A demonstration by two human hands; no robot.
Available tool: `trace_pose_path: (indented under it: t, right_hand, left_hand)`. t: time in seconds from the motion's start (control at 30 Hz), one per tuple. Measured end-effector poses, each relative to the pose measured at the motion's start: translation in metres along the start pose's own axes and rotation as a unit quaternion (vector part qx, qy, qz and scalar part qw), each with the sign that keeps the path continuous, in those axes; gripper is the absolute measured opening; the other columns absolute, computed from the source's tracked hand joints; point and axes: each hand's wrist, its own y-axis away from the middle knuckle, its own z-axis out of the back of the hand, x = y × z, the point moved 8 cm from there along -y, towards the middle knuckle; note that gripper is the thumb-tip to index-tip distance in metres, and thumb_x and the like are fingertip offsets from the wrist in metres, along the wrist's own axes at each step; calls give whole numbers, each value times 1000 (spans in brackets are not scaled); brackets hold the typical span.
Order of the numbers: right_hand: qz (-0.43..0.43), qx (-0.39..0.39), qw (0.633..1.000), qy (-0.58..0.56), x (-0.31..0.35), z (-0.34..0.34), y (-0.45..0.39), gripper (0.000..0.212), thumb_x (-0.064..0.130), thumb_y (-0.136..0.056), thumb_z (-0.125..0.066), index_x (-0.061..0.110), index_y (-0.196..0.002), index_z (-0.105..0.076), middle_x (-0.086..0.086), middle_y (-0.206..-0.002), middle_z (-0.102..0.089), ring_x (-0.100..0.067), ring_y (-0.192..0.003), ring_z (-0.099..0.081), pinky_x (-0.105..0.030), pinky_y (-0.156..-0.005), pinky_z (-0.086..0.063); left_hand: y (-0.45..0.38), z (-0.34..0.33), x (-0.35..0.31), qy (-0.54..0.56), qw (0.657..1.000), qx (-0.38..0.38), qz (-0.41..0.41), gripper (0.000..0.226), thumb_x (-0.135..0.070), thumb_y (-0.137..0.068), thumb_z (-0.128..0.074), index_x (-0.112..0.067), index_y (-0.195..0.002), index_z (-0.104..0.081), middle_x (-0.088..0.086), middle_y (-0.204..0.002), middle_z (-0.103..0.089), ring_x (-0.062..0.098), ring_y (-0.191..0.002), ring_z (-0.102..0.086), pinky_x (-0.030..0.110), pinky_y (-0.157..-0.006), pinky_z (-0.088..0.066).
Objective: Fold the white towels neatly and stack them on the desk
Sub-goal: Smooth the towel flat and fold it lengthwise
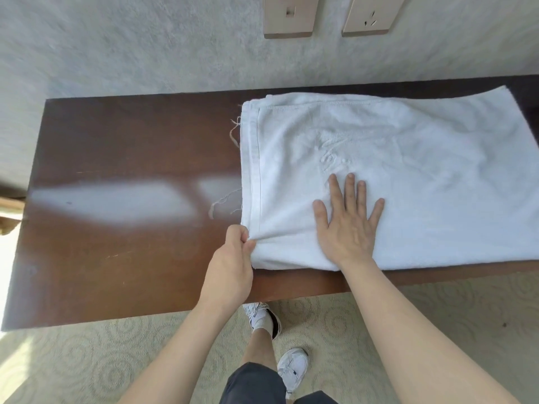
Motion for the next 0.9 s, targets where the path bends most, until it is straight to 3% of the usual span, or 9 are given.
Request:
trace_pose_path:
  t: [0.13,0.3,0.37,0.43,0.57,0.63,0.73,0.8,0.9]
  right_hand:
    - [14,-7,1000,13,-1,0,3,68,66,-97,3,36,-156,16,3,-167,18,-18,-154,19,-58,-121,13]
    - [31,-19,999,-1,-4,3,3,69,66,-99,-2,34,-159,9,0,-168,13,-21,-154,15,-57,-122,9]
    - [31,-25,999,-1,-10,7,0,70,66,-98,-3,33,-160,8,-1,-169,12,-22,-155,14,-56,-122,8]
    - [26,-25,999,-7,-16,12,-10,70,65,-99,-3,33,-160,8,-1,-168,13,-22,-154,16,-55,-123,10]
    - [13,-39,999,-3,-32,30,-39,70,64,-98,-6,33,-160,6,0,-169,13,-23,-155,15,-53,-123,10]
    - [11,-46,999,5,-40,39,-59,70,63,-99,-8,32,-160,4,-1,-169,11,-23,-155,14,-52,-123,10]
    - [6,-58,998,8,-51,52,-93,69,62,-99,-9,33,-160,5,0,-169,12,-23,-155,13,-51,-124,10]
    - [3,-74,997,2,-57,60,-117,68,60,-100,-11,32,-160,4,0,-169,11,-24,-155,12,-50,-124,9]
    - [-27,-85,996,-24,-67,60,-143,67,58,-102,-13,31,-161,2,-2,-169,9,-23,-155,11,-51,-125,6]
  left_hand:
    - [-3,0,8,-103,994,-36,-11,13,-17,-102,-49,-20,-94,-40,-1,-70,-53,34,-73,-54,43,-66,-40]
    - [-6,6,-1,-67,994,-88,18,16,-13,-90,-58,-16,-102,-48,-3,-92,-56,26,-86,-50,38,-77,-40]
    - [-11,6,-20,-123,982,-139,-41,27,-19,-85,-61,-12,-111,-53,1,-105,-55,25,-96,-49,32,-85,-36]
    - [-23,-4,-42,-169,969,-149,-103,37,-28,-84,-62,-15,-117,-56,5,-118,-56,26,-109,-50,34,-90,-34]
    - [-62,-56,-87,-173,960,-41,-214,38,-29,-95,-51,-20,-132,-55,9,-142,-52,31,-136,-45,41,-108,-36]
    - [-86,-81,-101,-210,948,18,-237,46,-33,-99,-37,-22,-142,-50,11,-154,-43,31,-147,-32,41,-117,-26]
    - [-123,-107,-113,-291,920,90,-247,56,-41,-103,-25,-27,-157,-27,10,-168,-10,27,-155,-2,39,-124,0]
    - [-145,-116,-123,-324,903,95,-266,58,-45,-103,-20,-29,-159,-16,8,-168,0,24,-155,7,37,-123,9]
    - [-176,-129,-136,-357,882,99,-292,61,-49,-104,-19,-30,-160,-8,6,-169,2,23,-155,8,39,-124,10]
